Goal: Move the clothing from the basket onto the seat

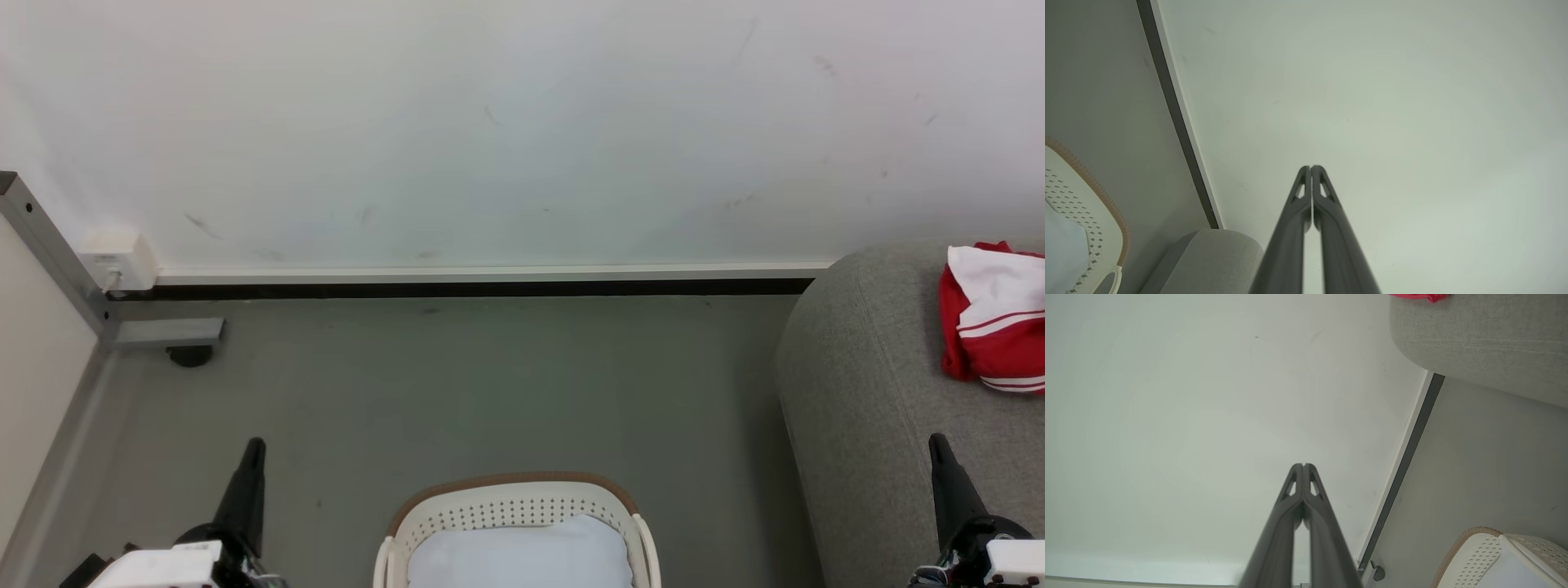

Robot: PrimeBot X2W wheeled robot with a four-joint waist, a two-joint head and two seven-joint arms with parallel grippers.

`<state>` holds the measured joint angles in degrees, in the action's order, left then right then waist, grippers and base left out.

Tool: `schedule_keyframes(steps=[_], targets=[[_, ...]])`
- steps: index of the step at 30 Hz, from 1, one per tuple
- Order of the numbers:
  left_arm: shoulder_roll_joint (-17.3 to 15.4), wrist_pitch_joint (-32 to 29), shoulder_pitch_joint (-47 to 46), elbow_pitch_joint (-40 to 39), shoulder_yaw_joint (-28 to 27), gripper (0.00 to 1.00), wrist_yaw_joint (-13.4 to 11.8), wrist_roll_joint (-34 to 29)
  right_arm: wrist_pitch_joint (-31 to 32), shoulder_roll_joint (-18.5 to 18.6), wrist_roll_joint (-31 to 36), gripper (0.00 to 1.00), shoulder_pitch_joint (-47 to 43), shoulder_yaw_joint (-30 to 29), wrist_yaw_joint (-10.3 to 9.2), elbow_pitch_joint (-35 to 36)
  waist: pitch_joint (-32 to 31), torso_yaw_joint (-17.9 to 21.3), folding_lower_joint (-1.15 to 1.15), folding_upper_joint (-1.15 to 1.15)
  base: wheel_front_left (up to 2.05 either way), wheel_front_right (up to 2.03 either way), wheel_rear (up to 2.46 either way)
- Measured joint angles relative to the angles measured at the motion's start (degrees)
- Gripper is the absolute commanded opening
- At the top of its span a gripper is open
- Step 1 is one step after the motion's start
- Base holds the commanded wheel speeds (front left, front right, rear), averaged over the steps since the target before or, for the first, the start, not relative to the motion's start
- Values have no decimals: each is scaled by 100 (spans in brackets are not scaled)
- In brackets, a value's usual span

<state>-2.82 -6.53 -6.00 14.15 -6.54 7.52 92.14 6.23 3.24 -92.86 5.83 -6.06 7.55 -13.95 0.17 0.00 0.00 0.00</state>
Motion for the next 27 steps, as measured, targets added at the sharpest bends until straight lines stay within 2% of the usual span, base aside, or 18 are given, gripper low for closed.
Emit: schedule_keyframes(steps=[27], targets=[[0, 0, 0, 0, -1, 0, 0, 0, 23, -12, 11, 0, 1, -11, 0, 0, 0, 0, 0, 0, 0, 0, 0]])
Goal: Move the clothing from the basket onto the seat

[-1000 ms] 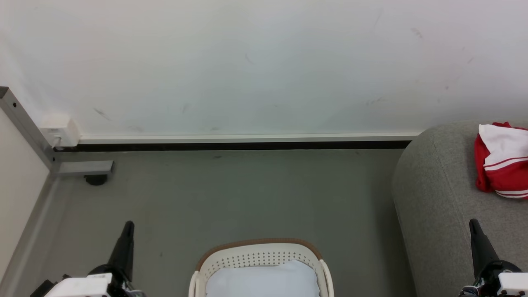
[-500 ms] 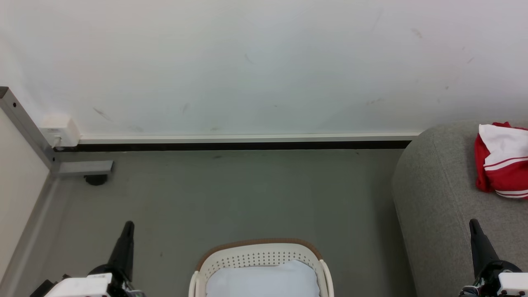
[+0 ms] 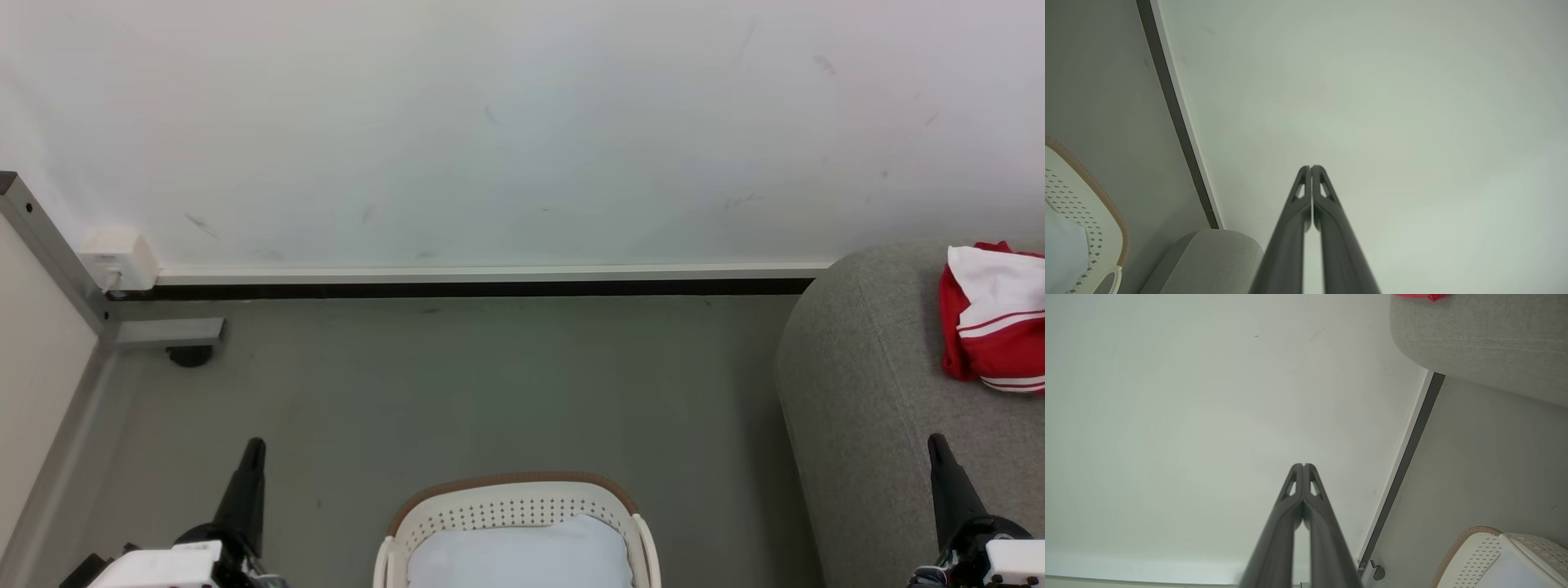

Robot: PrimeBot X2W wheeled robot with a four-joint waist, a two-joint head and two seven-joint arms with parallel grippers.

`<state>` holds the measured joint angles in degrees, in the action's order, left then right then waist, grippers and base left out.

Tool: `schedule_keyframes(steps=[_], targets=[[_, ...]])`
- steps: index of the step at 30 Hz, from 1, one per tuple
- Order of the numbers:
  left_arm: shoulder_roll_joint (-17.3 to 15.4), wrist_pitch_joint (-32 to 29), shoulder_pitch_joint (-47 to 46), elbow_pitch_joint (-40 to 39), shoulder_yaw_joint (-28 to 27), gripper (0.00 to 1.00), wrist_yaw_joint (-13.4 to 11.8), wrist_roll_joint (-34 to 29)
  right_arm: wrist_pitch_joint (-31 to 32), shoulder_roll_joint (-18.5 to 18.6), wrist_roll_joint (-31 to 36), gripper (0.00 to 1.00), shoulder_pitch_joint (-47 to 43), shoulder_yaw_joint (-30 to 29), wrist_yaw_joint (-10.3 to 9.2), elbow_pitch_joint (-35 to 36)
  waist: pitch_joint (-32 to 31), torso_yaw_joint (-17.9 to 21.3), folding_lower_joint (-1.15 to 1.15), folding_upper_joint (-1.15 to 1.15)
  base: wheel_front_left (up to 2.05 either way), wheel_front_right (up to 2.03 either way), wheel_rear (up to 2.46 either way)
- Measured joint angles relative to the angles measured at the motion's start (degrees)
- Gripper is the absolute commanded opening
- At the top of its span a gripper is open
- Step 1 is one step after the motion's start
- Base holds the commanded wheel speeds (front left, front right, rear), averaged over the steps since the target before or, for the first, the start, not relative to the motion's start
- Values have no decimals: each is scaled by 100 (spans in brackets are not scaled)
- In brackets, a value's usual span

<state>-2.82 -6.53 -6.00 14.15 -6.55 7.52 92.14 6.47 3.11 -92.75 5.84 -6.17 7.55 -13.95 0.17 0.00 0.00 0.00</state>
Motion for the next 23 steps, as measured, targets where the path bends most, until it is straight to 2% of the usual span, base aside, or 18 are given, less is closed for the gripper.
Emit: schedule_keyframes(steps=[23], targets=[[1, -1, -1, -1, -1, 0, 0, 0, 2, -5, 1, 0, 1, -10, 0, -1, 0, 0, 0, 0, 0, 0, 0]])
